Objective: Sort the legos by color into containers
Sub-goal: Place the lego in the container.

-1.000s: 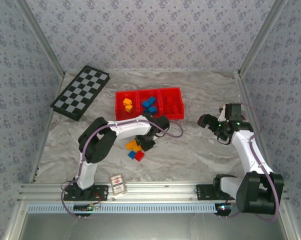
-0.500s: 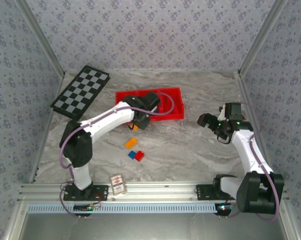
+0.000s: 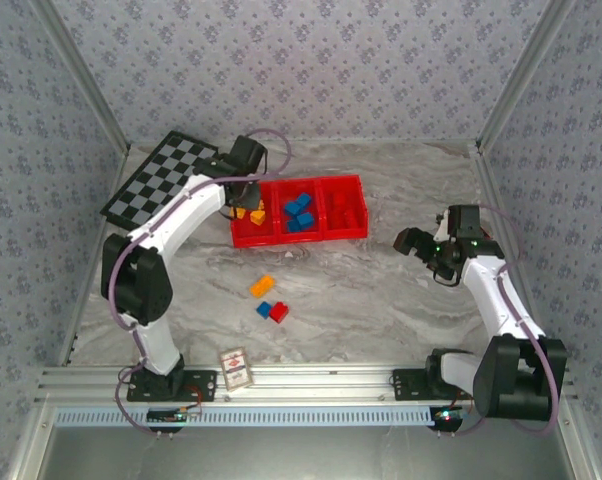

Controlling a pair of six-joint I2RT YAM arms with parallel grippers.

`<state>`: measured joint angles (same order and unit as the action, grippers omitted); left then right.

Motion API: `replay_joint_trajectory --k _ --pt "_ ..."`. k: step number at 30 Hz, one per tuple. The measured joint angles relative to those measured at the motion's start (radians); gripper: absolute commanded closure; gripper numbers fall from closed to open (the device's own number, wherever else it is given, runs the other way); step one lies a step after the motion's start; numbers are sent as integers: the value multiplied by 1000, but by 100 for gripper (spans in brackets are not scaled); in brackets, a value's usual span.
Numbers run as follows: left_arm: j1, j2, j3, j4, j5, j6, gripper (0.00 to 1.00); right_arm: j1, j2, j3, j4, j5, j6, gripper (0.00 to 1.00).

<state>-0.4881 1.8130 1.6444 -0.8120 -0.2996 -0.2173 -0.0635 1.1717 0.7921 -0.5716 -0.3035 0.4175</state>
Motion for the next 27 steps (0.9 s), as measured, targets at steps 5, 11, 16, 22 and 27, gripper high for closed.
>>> replay_joint_trajectory --k 5,11,16,22,27 --pt "3 88 34 32 0 -37 61 -4 14 0 0 0 -2 0" --pt "7 151 40 53 -3 -95 61 -15 14 0 0 0 -15 0" --pt "10 180 42 58 -46 -146 61 -24 14 0 0 0 -19 0" --pt "10 216 41 60 -88 -188 61 -31 14 0 0 0 -19 0" --pt "10 218 32 84 -90 -217 57 -31 14 0 0 0 -19 0"
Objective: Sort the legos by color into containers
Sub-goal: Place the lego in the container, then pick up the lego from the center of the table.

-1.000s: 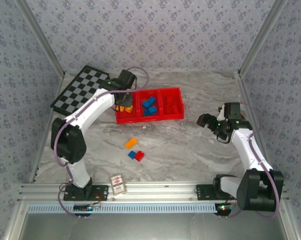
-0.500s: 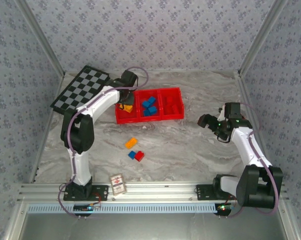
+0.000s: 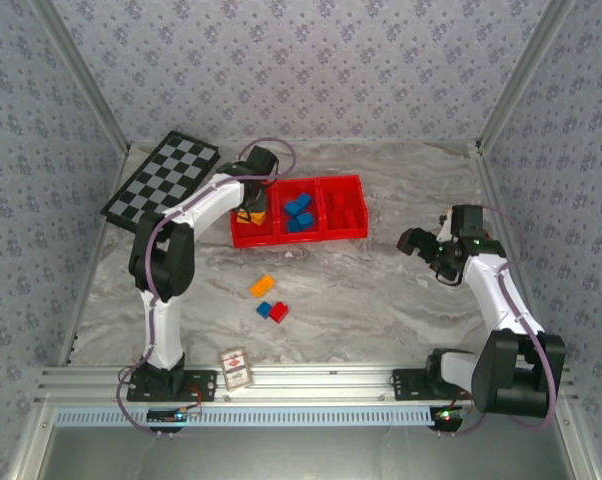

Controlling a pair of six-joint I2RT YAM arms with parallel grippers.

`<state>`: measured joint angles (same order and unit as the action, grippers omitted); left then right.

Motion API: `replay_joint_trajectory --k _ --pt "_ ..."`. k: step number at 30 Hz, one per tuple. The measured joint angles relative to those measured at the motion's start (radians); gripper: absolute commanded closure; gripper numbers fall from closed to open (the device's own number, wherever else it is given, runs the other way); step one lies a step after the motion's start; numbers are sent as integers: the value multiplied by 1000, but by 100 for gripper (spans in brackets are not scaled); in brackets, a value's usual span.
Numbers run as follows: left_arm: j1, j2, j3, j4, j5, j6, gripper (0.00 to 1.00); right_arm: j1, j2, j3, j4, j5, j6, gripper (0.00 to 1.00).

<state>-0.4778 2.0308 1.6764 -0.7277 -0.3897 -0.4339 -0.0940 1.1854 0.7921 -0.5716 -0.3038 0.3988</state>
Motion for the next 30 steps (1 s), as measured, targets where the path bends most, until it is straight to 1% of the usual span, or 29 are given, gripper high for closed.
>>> replay_joint_trajectory --k 5,6,7,12,16,19,25,30 --pt "0 0 -7 24 0 -25 44 0 0 0 0 0 0 0" --pt "0 0 -10 26 0 -27 37 0 0 0 0 0 0 0" --pt "0 0 -13 27 0 -28 34 0 0 0 0 0 0 0" --pt "-1 -6 -33 45 1 -35 31 0 0 0 0 0 0 1" --pt "-14 -40 -72 49 10 -34 28 0 0 0 0 0 0 0" --pt "-33 -80 -110 48 21 -27 24 0 0 0 0 0 0 0" --pt "-93 -226 -233 52 63 -23 14 0 0 0 0 0 0 0" --pt "-140 -374 -373 59 137 12 12 0 0 0 0 0 0 0"
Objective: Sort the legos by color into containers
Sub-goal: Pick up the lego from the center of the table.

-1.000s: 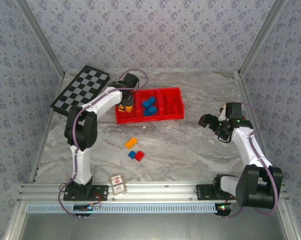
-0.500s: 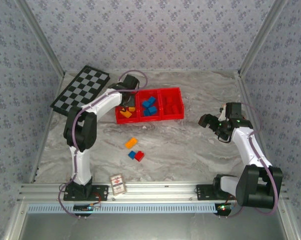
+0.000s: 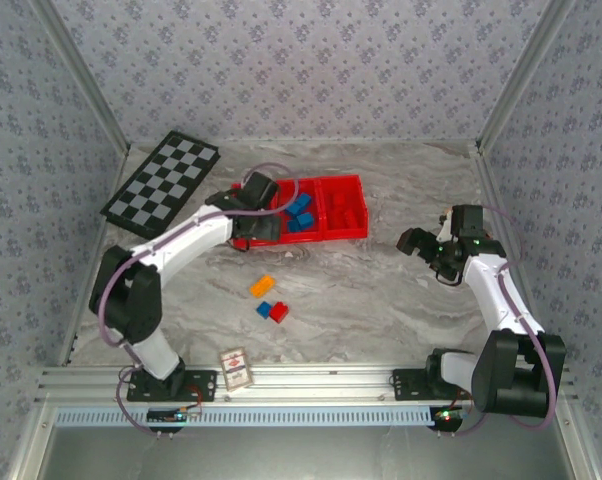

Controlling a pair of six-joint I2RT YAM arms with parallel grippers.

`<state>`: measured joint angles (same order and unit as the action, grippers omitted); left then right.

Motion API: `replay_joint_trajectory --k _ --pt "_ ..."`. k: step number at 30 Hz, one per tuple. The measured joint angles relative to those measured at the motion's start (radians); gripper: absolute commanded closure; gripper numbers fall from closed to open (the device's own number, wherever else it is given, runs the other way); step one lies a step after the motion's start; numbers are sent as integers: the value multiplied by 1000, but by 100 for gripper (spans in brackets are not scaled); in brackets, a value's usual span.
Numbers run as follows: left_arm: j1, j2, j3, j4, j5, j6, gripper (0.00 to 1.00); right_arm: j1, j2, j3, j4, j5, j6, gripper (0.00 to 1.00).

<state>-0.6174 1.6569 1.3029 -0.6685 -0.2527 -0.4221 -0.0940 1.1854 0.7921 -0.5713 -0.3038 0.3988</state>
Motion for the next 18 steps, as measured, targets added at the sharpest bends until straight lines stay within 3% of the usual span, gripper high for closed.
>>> replay_joint_trajectory --k 9,14,16,18 --pt "-145 -82 -81 -60 99 137 9 7 0 0 1 -4 5 0" --pt "-221 -25 -80 -119 99 179 8 32 -1 0 1 -4 12 0" --pt "-222 13 -80 -136 96 185 0 38 -4 0 1 -3 13 0" --pt "-222 48 -80 -153 87 188 0 39 -10 0 0 -3 13 0"
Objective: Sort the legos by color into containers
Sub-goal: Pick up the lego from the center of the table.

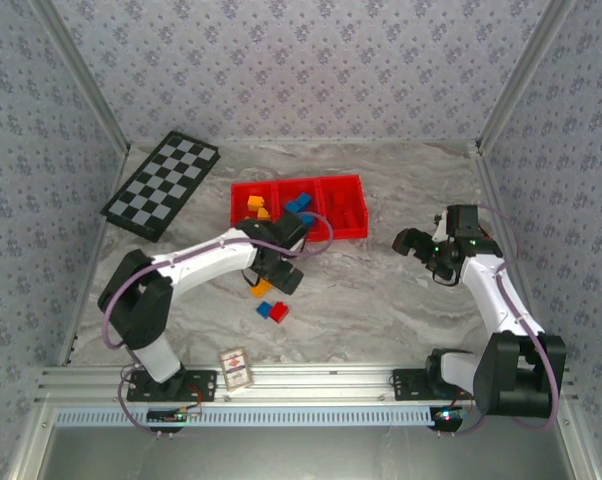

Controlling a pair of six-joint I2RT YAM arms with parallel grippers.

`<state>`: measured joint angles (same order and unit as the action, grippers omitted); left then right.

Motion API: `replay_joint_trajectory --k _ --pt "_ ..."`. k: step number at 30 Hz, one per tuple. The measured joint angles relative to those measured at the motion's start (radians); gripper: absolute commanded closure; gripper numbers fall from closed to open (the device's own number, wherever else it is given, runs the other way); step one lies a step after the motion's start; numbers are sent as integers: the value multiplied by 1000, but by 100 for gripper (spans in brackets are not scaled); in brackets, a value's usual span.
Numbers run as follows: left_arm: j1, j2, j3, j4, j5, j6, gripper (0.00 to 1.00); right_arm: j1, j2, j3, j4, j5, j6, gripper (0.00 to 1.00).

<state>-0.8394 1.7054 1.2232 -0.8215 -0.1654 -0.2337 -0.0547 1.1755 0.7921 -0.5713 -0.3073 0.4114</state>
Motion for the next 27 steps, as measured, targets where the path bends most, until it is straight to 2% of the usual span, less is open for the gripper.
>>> replay_joint_trajectory --k 6,9,12,16,20,27 --pt "2 66 1 -33 -10 6 3 2 -13 0 0 0 0 0" --pt "3 79 2 -40 -10 11 11 2 -14 0 0 1 0 0" --pt "17 87 2 -40 -2 17 22 3 -14 0 0 1 0 0" --pt "58 90 1 -38 14 11 29 3 -14 0 0 4 0 0" --pt "91 90 -7 -30 24 6 31 5 -14 0 -1 4 0 0" --pt "93 108 -23 -13 48 4 37 7 -14 0 0 4 3 0"
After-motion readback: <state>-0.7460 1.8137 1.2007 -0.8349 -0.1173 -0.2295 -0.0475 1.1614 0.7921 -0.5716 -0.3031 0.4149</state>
